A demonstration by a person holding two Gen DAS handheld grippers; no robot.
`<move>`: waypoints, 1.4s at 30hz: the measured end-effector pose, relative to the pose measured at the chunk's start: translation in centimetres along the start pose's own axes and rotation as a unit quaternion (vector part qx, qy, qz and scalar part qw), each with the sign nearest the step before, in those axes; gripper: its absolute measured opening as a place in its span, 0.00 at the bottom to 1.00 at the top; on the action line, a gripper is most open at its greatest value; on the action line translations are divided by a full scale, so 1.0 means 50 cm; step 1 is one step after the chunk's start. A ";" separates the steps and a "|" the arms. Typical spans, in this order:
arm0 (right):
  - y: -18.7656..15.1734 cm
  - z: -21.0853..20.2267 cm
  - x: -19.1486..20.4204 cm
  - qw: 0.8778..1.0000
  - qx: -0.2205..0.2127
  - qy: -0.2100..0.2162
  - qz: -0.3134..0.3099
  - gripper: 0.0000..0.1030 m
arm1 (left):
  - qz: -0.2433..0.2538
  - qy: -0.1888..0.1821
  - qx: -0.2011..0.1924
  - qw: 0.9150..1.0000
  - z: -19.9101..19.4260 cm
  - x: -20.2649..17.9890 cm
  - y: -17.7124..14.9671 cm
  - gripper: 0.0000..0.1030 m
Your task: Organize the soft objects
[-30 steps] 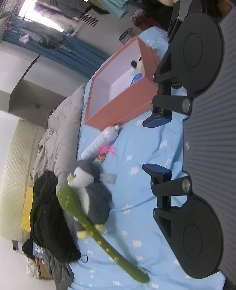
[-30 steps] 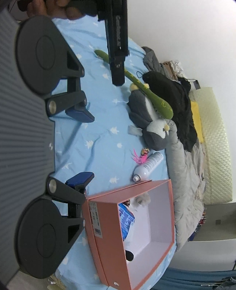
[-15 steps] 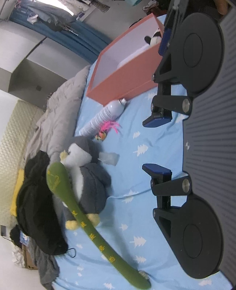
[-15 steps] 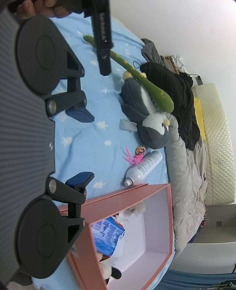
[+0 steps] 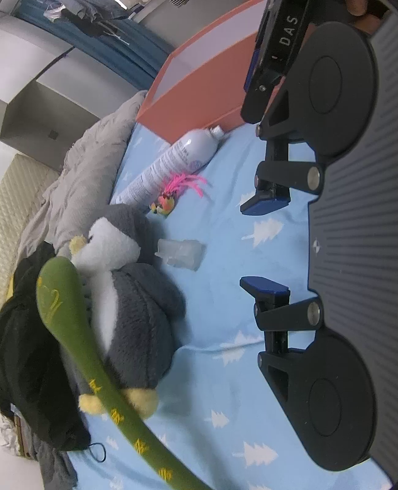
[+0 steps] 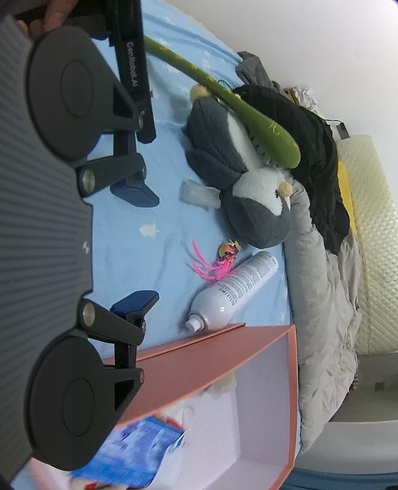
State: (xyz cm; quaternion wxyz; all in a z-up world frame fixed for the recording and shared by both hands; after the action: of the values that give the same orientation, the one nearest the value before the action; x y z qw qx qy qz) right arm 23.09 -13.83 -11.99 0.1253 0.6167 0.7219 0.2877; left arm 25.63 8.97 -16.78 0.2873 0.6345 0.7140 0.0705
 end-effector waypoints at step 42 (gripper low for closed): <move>0.095 0.208 0.009 0.999 0.013 -0.050 0.003 0.04 | -0.030 -0.012 -0.021 0.999 0.133 0.016 0.091 0.24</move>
State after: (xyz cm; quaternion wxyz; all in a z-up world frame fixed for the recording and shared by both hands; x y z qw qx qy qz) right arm 32.45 -10.32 -17.54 0.1525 0.6338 0.7168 0.2476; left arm 32.86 8.80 -20.42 0.3110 0.6073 0.7278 0.0696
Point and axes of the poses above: each gripper's, at about its wrist camera, not at the fingertips, and z roughly the way its jaws point, x to its left, y to its top, the point moved 1 cm from there along z, roughly the way its jaws point, and after that the axes turned 14 degrees about x, right-handed, at the moved point
